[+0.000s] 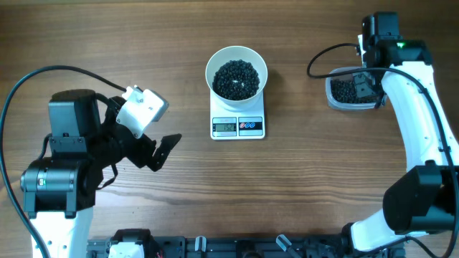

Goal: Scoop item into bowl and weigh 150g on scale
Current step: 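Dip the pink scoop into the black beans again, then lift the filled scoop and move it over the white bowl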

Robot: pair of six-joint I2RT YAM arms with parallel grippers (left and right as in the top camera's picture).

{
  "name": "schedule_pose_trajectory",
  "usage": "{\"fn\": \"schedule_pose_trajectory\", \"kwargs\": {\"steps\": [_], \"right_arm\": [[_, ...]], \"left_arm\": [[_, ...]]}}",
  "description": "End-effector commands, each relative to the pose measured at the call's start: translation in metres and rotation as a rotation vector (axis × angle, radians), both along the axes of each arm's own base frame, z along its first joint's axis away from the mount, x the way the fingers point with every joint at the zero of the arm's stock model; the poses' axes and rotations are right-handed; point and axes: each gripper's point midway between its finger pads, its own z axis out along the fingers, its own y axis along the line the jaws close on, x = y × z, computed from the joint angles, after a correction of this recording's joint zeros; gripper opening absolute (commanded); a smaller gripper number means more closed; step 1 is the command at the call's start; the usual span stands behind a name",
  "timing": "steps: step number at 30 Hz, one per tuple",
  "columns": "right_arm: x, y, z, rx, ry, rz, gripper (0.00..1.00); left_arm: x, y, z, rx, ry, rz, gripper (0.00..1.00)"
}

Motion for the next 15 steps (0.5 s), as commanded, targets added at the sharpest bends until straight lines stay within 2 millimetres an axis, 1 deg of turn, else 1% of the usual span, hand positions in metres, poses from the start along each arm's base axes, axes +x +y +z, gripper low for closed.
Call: {"fn": "schedule_pose_trajectory", "kwargs": {"steps": [1, 3, 4, 5, 6, 7, 8, 10, 11, 13, 15], "right_arm": [[0.01, 0.001, 0.02, -0.057, -0.039, 0.03, 0.04], [0.025, 0.024, 0.032, 0.049, -0.088, 0.109, 0.04], [0.033, 0.041, 0.039, 0.133, -0.118, 0.167, 0.04], [0.045, 0.074, 0.052, 0.282, -0.171, 0.271, 0.05], [0.052, 0.098, 0.064, 0.389, -0.214, 0.345, 0.04], [0.059, 0.128, 0.079, 0.517, -0.269, 0.433, 0.04], [0.065, 0.152, 0.093, 0.619, -0.319, 0.507, 0.04], [0.069, 0.184, 0.105, 0.728, -0.363, 0.607, 0.04], [0.069, 0.195, 0.103, 0.735, -0.358, 0.631, 0.04], [0.068, 0.213, 0.088, 0.722, -0.311, 0.658, 0.04], [0.059, 0.238, 0.07, 0.715, -0.237, 0.728, 0.04]], "left_arm": [[0.001, -0.001, 0.007, -0.004, -0.023, -0.016, 1.0], [0.001, -0.001, 0.007, -0.004, -0.023, -0.016, 1.0], [0.001, -0.001, 0.007, -0.004, -0.023, -0.016, 1.0], [0.001, -0.001, 0.007, -0.004, -0.023, -0.016, 1.0], [0.001, -0.001, 0.007, -0.003, -0.023, -0.016, 1.0], [0.001, -0.001, 0.007, -0.004, -0.023, -0.016, 1.0], [0.001, -0.001, 0.007, -0.004, -0.023, -0.016, 1.0], [0.001, -0.001, 0.007, -0.003, -0.023, -0.016, 1.0], [0.001, -0.001, 0.007, -0.004, -0.023, -0.016, 1.0], [0.001, -0.001, 0.007, -0.003, -0.023, -0.016, 1.0], [0.001, -0.001, 0.007, -0.003, -0.023, -0.016, 1.0]]}}
